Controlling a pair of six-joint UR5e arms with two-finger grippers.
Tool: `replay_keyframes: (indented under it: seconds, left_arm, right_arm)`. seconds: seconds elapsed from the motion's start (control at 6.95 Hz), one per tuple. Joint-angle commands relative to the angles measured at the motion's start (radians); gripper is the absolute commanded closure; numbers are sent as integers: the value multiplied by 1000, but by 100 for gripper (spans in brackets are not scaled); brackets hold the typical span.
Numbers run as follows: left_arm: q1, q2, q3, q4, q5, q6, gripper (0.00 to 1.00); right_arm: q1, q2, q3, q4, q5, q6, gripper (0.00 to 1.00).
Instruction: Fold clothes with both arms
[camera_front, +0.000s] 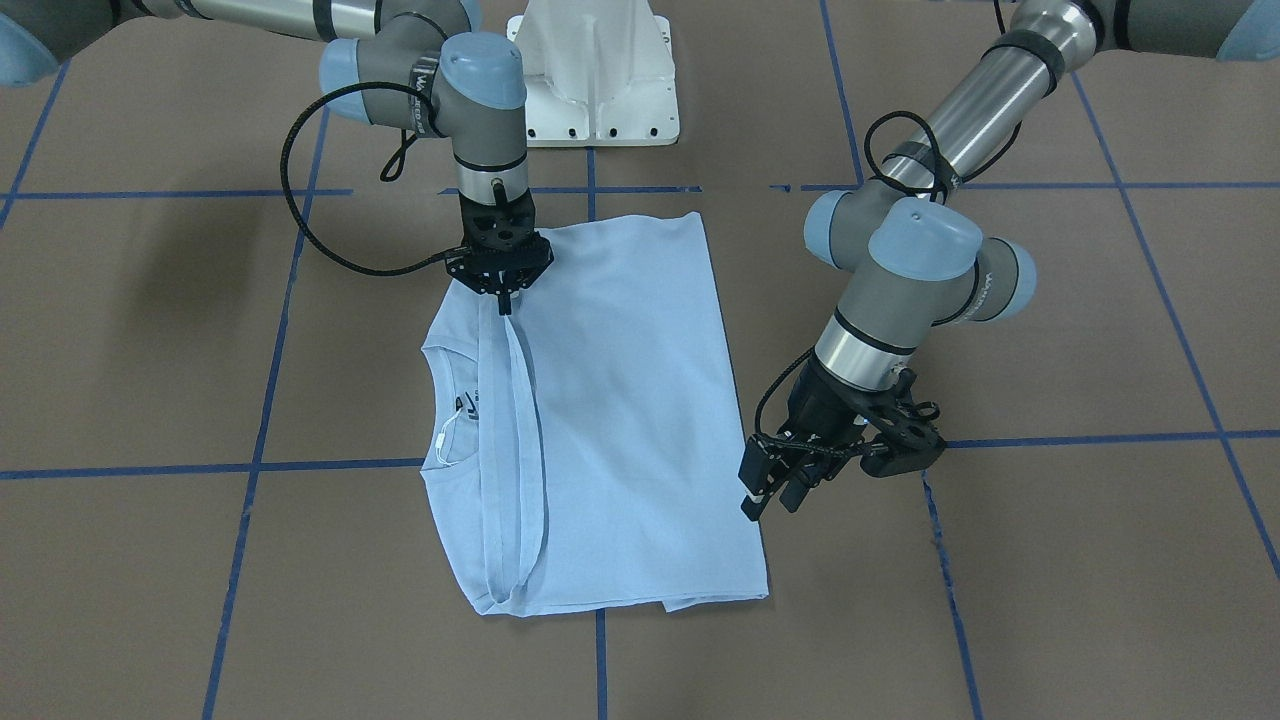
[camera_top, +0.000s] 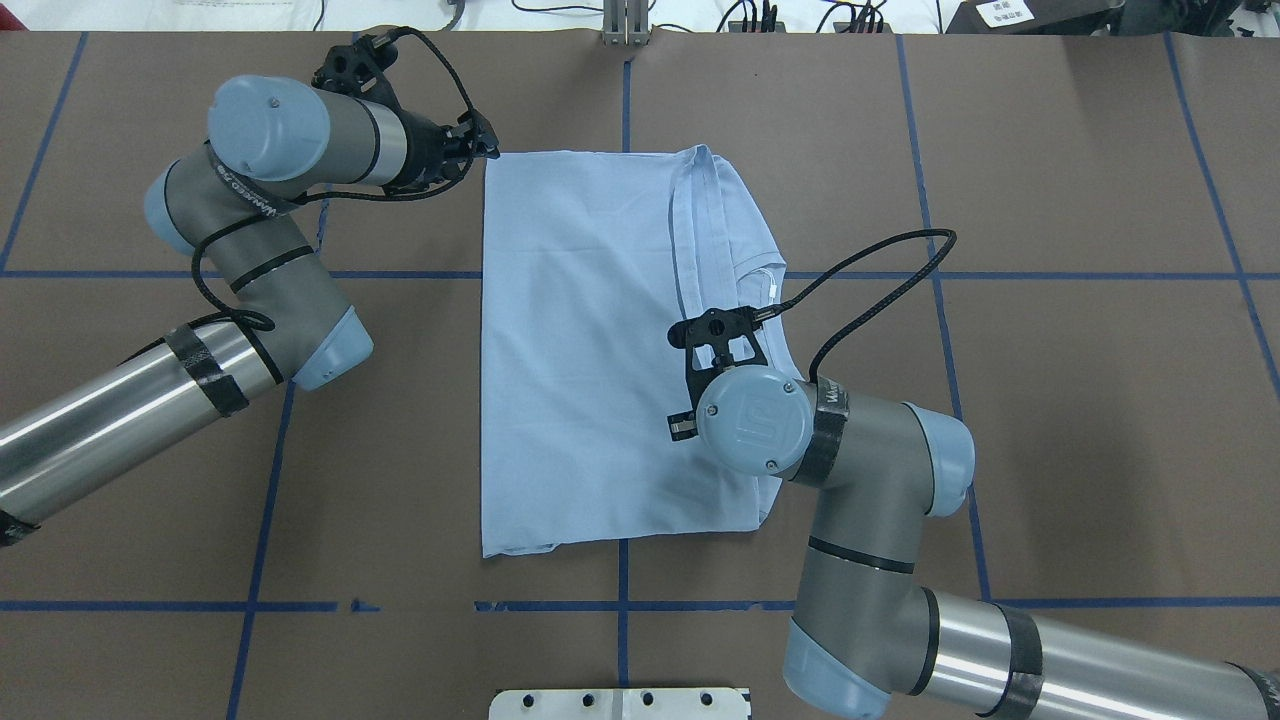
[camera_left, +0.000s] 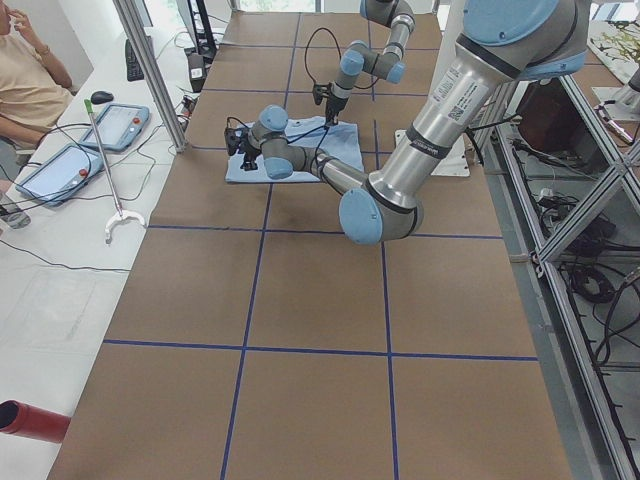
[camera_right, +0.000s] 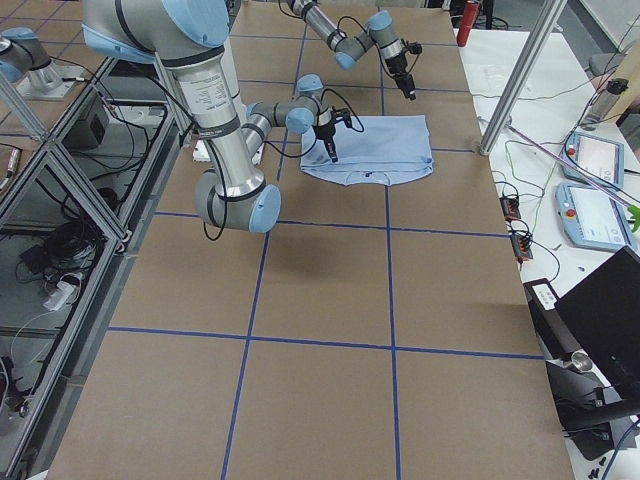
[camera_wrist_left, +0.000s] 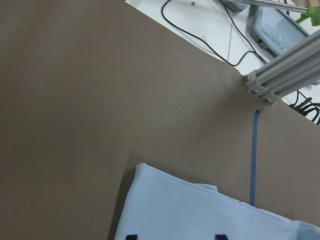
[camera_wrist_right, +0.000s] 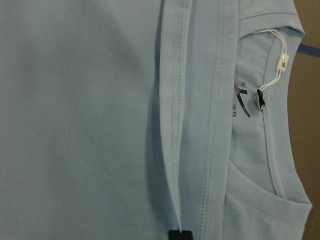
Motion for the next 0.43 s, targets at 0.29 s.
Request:
replay_keyframes:
  seconds: [0.29]
  left_arm:
    - [0,0,0,0,0,0,40]
  right_arm:
    - [2,-60,44,-2,7,16,100]
